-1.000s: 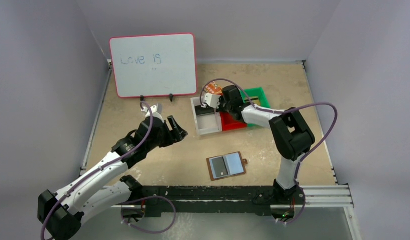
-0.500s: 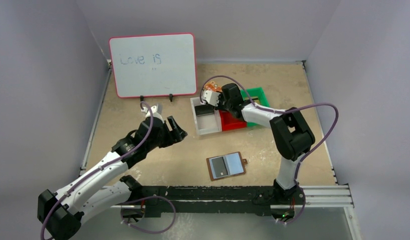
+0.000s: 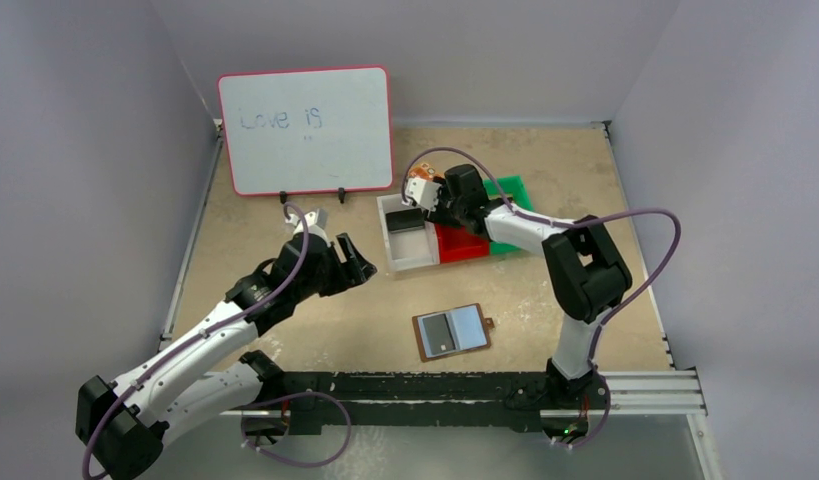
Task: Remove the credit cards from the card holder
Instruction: Place the credit card in the storage box.
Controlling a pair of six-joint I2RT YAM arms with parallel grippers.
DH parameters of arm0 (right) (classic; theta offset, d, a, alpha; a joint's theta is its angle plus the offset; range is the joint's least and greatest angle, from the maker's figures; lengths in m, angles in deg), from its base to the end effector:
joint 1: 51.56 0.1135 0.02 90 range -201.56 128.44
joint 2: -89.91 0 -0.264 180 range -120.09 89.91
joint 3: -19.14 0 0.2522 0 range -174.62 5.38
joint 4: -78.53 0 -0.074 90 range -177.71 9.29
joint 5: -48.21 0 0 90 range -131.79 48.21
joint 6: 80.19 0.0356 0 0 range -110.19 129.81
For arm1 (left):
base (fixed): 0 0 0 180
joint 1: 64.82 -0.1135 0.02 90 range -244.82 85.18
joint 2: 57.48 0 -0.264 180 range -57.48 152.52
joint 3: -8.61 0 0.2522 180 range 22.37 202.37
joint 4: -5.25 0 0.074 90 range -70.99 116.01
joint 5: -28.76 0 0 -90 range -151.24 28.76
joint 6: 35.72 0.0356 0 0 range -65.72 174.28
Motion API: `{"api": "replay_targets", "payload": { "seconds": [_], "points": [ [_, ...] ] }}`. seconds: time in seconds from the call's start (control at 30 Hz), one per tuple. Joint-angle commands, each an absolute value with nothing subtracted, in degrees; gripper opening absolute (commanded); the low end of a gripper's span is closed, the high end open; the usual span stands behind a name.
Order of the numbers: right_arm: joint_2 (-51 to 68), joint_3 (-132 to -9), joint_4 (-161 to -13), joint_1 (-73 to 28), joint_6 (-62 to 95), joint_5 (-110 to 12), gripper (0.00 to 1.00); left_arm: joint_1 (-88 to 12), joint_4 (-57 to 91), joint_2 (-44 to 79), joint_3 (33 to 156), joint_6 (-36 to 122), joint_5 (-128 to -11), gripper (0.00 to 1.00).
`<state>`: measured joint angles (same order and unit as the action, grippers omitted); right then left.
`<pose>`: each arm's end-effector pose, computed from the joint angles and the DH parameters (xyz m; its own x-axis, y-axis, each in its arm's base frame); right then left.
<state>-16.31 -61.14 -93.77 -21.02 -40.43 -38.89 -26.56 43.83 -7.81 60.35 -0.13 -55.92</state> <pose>0.3555 0.2077 0.1960 0.0571 -0.8577 -0.5109 -0.6682 0.3474 -0.6579 0.1506 -0.1145 0.2587 -0.7257 -0.4589 -0.5126 -0.0551 0.7815 -0.6215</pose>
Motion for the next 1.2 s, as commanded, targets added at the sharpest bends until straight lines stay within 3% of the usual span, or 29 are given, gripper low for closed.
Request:
{"api": "replay_targets", "payload": {
  "seconds": [0.0,0.5,0.67,0.8,0.93,1.07,1.17],
  "points": [
    [-12.8,-61.8,-93.9,-21.2,-38.2,-42.0,0.6,-26.8,40.7,-8.0,60.6,-0.6,-57.6,0.67],
    [-7.4,-60.4,-97.8,-22.1,-31.7,-42.4,0.66,-26.8,39.7,-7.5,60.3,-1.7,-59.8,0.67],
    [3.6,-58.5,-100.9,-22.2,-4.5,-37.3,0.66,-26.8,39.0,-7.4,58.9,-3.0,-59.9,0.68],
    [11.0,-58.0,-85.0,-22.2,26.3,-37.9,0.65,-26.8,37.1,-6.2,57.0,-4.2,-60.9,0.68],
    [17.9,-43.6,-81.9,-21.9,38.2,-50.6,0.65,-26.7,33.3,-3.8,55.2,-5.0,-64.3,0.66],
    [31.2,-24.4,-91.7,-21.7,50.5,-59.6,0.6,-23.9,29.7,-0.4,55.0,-5.9,-64.8,0.62],
    [37.6,-17.5,-93.8,-21.7,53.7,-63.2,0.59,-18.7,29.7,3.0,56.9,-6.3,-60.7,0.61]
  ]
}}
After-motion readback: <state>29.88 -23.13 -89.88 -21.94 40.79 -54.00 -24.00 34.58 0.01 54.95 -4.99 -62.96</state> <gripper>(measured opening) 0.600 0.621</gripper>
